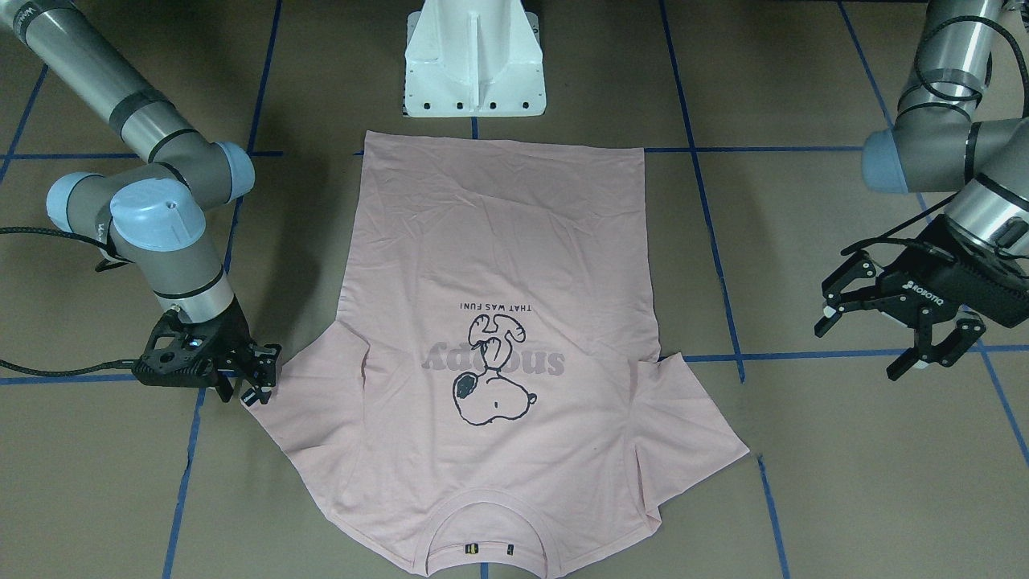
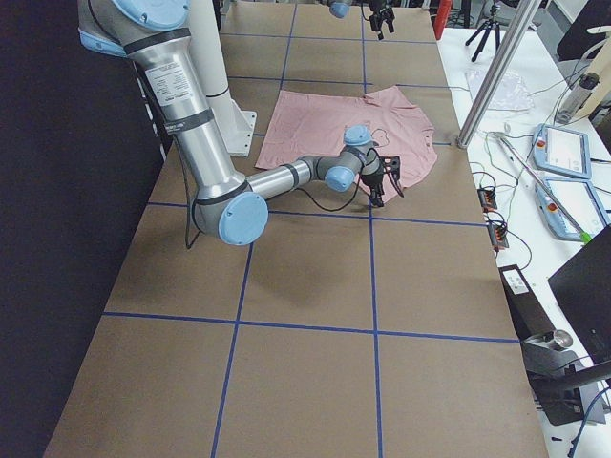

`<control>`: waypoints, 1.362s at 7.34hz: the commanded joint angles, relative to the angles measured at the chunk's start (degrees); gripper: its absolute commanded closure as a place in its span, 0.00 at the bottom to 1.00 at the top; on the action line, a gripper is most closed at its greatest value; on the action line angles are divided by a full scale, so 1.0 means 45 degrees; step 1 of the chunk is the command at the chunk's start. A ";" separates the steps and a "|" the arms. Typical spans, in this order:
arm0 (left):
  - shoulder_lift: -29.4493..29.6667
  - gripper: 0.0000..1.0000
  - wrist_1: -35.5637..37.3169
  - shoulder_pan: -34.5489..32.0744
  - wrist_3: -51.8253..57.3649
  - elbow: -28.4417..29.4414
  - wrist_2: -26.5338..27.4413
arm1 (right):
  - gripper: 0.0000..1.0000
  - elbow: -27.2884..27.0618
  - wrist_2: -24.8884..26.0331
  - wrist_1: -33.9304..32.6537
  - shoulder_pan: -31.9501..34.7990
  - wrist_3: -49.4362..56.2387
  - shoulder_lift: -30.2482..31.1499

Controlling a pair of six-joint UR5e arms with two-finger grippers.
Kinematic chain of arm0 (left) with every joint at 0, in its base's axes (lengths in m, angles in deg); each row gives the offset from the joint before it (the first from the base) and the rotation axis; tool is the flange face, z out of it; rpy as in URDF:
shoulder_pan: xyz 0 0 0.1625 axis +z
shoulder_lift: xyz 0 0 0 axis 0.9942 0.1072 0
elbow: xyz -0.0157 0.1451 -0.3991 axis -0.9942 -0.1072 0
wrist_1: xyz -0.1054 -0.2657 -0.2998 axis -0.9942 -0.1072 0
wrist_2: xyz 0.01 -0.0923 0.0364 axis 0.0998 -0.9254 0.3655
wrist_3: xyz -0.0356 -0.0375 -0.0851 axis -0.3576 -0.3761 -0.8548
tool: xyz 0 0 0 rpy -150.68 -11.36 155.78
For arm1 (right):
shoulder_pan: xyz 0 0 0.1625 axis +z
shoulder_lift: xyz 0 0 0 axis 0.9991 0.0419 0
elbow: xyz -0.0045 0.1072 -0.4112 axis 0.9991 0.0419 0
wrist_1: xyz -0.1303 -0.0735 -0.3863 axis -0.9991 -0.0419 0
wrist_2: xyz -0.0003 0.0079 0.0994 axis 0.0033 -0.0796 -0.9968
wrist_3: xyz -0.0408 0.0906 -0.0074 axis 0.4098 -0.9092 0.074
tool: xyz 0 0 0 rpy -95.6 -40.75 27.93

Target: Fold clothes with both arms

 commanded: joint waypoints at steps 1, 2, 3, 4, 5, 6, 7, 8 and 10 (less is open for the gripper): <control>-0.0013 0.00 0.0013 0.0000 0.0022 0.0020 0.0015 | 0.86 0.0072 0.0045 0.0008 -0.0010 -0.0043 -0.0011; -0.0013 0.00 0.0013 0.0000 0.0022 0.0020 0.0015 | 1.00 0.0052 0.0045 0.0008 -0.0010 -0.0237 -0.0030; -0.0013 0.00 0.0013 0.0000 0.0022 0.0020 0.0015 | 1.00 0.0052 0.0045 0.0008 -0.0029 -0.0452 -0.0204; -0.0013 0.00 0.0013 0.0000 0.0022 0.0020 0.0015 | 1.00 0.0052 0.0065 -0.0011 -0.0029 -0.0473 -0.0400; -0.0033 0.00 0.0013 0.0000 0.0022 0.0039 0.0015 | 1.00 -0.0064 0.0065 -0.0204 -0.0010 -0.0474 -0.0614; -0.0033 0.00 0.0013 0.0000 0.0041 0.0059 0.0015 | 1.00 -0.0123 0.0065 -0.0496 -0.0010 -0.0512 -0.0945; -0.0033 0.00 0.0013 0.0000 0.0042 0.0059 0.0015 | 1.00 -0.0182 0.0123 -0.1234 -0.0010 -0.0571 -0.1490; -0.0033 0.00 0.0013 0.0019 0.0042 0.0059 0.0015 | 1.00 -0.0202 0.0549 -0.2112 -0.0029 -0.0629 -0.2153; -0.0033 0.00 0.0013 0.0000 0.0042 0.0079 0.0015 | 1.00 -0.0202 0.1639 -0.3483 -0.0475 -0.1837 -0.3404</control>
